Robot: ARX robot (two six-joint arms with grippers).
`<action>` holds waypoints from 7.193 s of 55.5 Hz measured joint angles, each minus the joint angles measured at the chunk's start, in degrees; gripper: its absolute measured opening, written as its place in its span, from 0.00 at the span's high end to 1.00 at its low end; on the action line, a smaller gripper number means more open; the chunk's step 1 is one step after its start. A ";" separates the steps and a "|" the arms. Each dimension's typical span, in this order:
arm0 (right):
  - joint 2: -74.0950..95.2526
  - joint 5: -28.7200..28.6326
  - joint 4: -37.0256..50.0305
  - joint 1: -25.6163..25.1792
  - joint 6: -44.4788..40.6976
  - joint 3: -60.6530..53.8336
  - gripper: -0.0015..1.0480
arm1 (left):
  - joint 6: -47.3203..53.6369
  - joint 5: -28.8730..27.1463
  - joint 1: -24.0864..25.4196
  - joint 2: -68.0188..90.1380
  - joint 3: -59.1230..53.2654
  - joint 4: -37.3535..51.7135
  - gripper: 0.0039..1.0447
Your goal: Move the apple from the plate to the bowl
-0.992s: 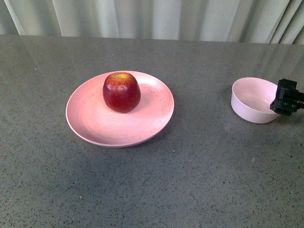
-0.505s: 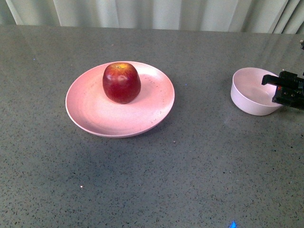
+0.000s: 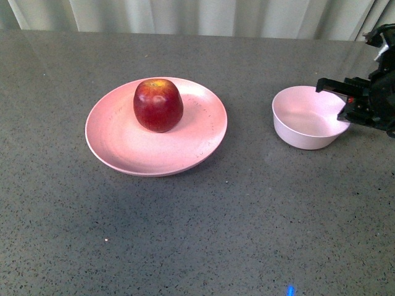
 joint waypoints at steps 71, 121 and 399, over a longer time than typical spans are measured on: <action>-34.51 -7.06 10.64 1.66 2.69 -20.52 0.09 | 0.00 0.02 0.00 0.00 0.00 0.00 0.08; -61.48 -2.97 40.65 -5.55 -17.16 -55.63 0.98 | 0.02 0.00 0.00 0.00 0.00 0.00 0.08; -113.50 -2.95 -7.10 -5.66 -17.25 -58.53 0.09 | -3.13 1.40 -23.32 119.82 63.87 18.38 0.08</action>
